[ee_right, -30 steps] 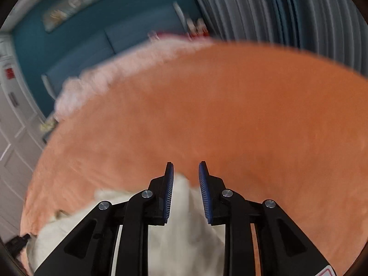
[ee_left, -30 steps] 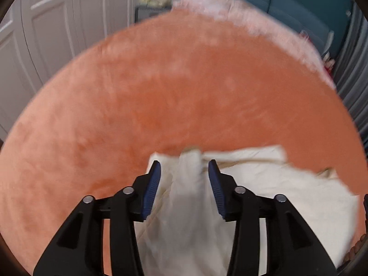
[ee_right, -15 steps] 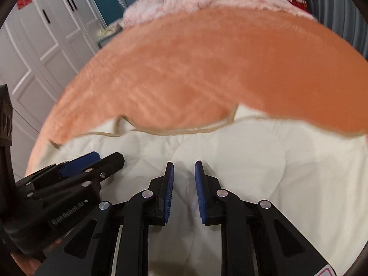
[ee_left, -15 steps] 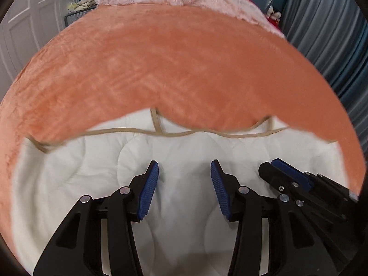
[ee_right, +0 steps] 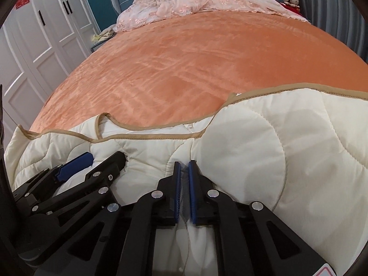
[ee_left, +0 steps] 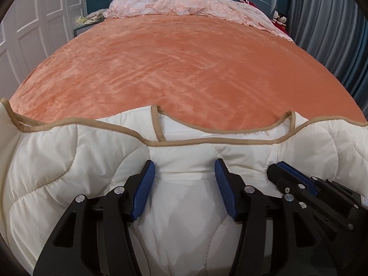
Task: Fold large clothes
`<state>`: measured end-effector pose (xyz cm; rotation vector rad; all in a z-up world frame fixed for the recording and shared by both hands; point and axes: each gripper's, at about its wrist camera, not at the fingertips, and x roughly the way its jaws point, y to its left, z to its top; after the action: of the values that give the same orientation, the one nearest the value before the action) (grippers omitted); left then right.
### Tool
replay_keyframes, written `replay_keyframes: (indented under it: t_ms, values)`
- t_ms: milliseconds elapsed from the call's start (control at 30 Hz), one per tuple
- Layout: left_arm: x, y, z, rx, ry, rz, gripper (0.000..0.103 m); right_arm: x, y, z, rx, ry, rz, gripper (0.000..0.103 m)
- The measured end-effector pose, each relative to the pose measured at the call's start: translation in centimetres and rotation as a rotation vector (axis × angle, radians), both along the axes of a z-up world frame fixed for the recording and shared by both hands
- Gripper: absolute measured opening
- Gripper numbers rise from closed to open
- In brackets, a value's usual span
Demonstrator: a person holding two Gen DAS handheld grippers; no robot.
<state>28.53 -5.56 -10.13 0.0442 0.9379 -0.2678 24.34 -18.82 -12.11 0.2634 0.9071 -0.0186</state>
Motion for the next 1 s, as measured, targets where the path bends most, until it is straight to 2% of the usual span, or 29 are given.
replay_keyframes:
  t_ms: [567, 700, 800, 833, 867, 900, 933, 1000]
  values:
    - [0.0, -0.1, -0.3, 0.001, -0.023, 0.024, 0.054, 0.2, -0.5, -0.5, 0.026, -0.032, -0.019, 0.003]
    - [0.0, -0.5, 0.1, 0.037, -0.015, 0.022, 0.054, 0.4, -0.9, -0.1, 0.055, -0.020, -0.020, 0.003]
    - [-0.8, -0.5, 1.4, 0.086, 0.003, 0.015, 0.060, -0.6, -1.2, 1.2, 0.044, -0.014, -0.059, 0.003]
    - [-1.2, -0.1, 2.1, 0.091, 0.009, 0.026, 0.065, -1.8, -1.5, 2.3, 0.020, -0.031, -0.105, 0.009]
    - [-2.3, 0.7, 3.0, 0.073, 0.010, 0.044, 0.067, -3.2, -1.9, 3.4, 0.018, -0.065, -0.143, 0.020]
    - [-3.7, 1.9, 4.0, 0.023, 0.006, 0.052, 0.071, -4.5, -2.2, 4.2, 0.032, -0.098, -0.167, 0.025]
    - [-4.7, 2.7, 4.5, -0.009, 0.009, 0.053, 0.072, -6.9, -2.6, 5.3, 0.085, -0.145, -0.173, 0.027]
    - [-7.6, 4.4, 5.3, -0.044, 0.018, 0.060, 0.072, -9.4, -2.4, 5.8, 0.115, -0.133, -0.138, 0.027]
